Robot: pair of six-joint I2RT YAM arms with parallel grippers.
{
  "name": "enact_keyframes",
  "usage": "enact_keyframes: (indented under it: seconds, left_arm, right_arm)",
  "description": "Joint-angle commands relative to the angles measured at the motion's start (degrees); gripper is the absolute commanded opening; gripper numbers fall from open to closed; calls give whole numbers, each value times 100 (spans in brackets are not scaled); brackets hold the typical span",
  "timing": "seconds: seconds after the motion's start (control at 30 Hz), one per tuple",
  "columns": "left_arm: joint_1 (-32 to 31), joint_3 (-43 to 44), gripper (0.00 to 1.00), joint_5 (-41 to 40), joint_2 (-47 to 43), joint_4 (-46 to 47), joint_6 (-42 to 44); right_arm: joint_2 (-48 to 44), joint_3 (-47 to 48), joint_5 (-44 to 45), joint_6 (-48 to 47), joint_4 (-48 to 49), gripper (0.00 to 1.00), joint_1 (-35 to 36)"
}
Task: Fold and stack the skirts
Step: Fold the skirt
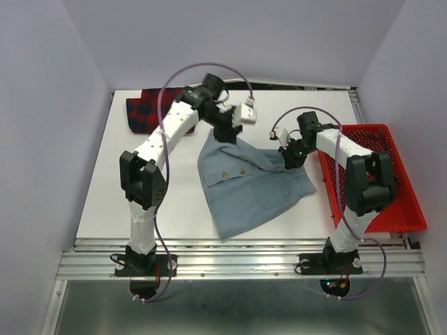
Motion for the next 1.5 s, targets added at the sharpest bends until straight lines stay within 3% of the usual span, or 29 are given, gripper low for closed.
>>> enact_keyframes:
  seconds: [0.0,0.07,0.13,0.33,0.67,0.87,1.13,1.37,1.47]
  left_arm:
    - [1220,1964,48,-121,886,-529,-79]
    - [1484,2919,50,-350,1387,-432,-167]
    - [1572,3188,54,-675,1915,4,-255]
    - [1740,1750,61,-799,1855,1903,-273]
    - [1740,2003,62,-378,2479,2591,-151]
    - [1617,2099,61,-70,2839,2084,447]
    - [1441,2828,56,-657,3392,1398,624]
    - [1406,2925,39,-1492,3744,703,843]
    - [1415,2820,27,-1616,3736,474,992]
  right_arm:
    - [-155,-44,-12,-197,-8,1,74]
    - [-138,-61,41,-224,10,1,74]
    - [-146,-96,50,-294,-8,1,74]
    - [-489,-666,347,-689,176,1,276]
    - [-472,-1090,665,-804,379,1,391]
    - [-323,-923,718,-822,274,1,391]
    - [-199,-712,735,-813,203,1,391]
    - [-208,-589,814,-901,115,1,391]
    - [-173,-527,841,-892,106,1,391]
